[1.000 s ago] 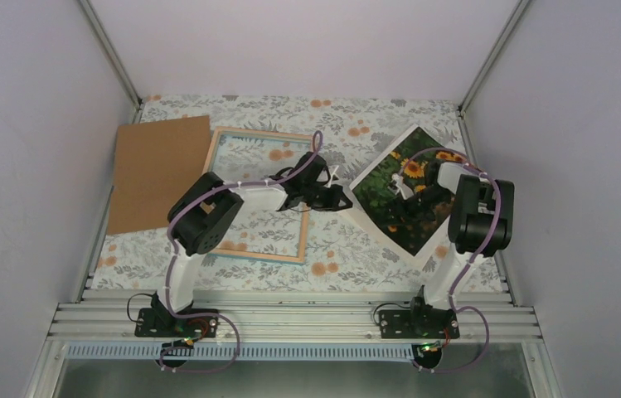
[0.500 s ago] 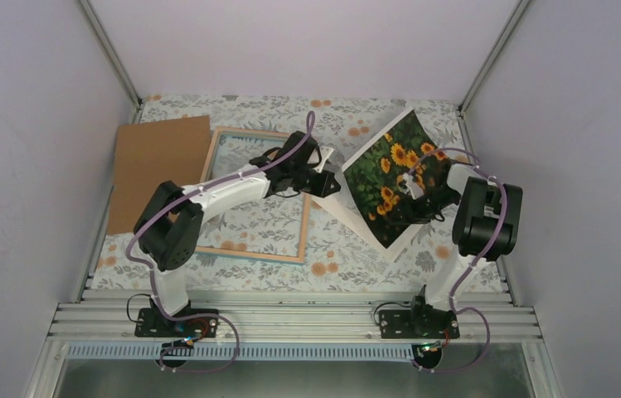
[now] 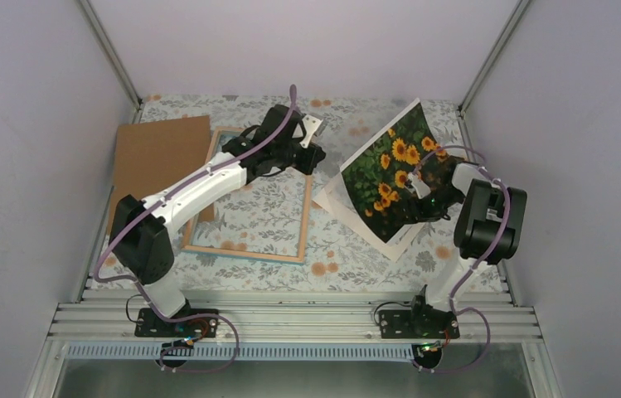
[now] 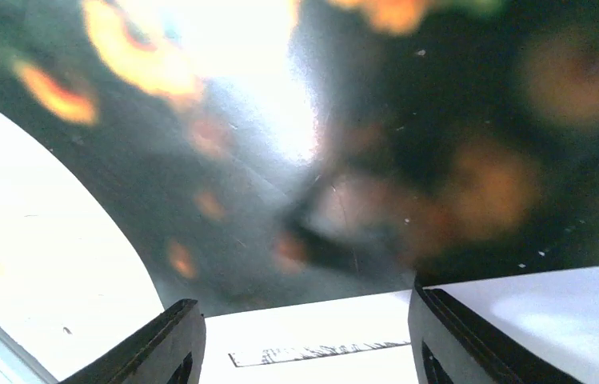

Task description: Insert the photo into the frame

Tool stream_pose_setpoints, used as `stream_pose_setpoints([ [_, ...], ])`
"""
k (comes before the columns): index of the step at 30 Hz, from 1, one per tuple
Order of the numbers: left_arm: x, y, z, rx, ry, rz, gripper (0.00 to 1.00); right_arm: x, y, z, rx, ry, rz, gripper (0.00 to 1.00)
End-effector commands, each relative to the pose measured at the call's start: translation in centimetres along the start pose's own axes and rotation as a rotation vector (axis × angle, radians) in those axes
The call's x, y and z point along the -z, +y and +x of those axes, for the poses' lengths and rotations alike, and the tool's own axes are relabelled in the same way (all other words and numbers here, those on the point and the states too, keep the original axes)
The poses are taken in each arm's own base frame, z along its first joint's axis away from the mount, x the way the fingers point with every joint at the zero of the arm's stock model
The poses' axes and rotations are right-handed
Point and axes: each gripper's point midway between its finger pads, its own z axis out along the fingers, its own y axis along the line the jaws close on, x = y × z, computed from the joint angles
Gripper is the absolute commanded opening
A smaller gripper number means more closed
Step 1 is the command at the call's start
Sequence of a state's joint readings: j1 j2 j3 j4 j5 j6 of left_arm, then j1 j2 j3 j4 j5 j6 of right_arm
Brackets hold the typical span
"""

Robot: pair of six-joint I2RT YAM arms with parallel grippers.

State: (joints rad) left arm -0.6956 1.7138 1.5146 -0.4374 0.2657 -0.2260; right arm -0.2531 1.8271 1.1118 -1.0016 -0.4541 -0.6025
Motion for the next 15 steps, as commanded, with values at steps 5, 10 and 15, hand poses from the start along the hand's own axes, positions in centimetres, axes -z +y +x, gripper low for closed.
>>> stream_pose_setpoints([
  [5, 5.1, 4.8, -3.4, -0.072, -0.088, -0.183, 0.02, 3.8, -0.2, -2.2, 0.117, -0.098, 0.093, 0.79],
  [10, 8.9, 6.2, -6.1, -0.191, -0.155, -0.25, 0.02, 8.2, 1.6, -5.3, 0.224, -0.217, 0.11, 0.95],
  [15, 12.9, 5.9, -8.2, -0.38, -0.22, -0.347, 0.02, 15.3, 4.8, -9.7, 0.383, -0.394, 0.213, 1.0],
])
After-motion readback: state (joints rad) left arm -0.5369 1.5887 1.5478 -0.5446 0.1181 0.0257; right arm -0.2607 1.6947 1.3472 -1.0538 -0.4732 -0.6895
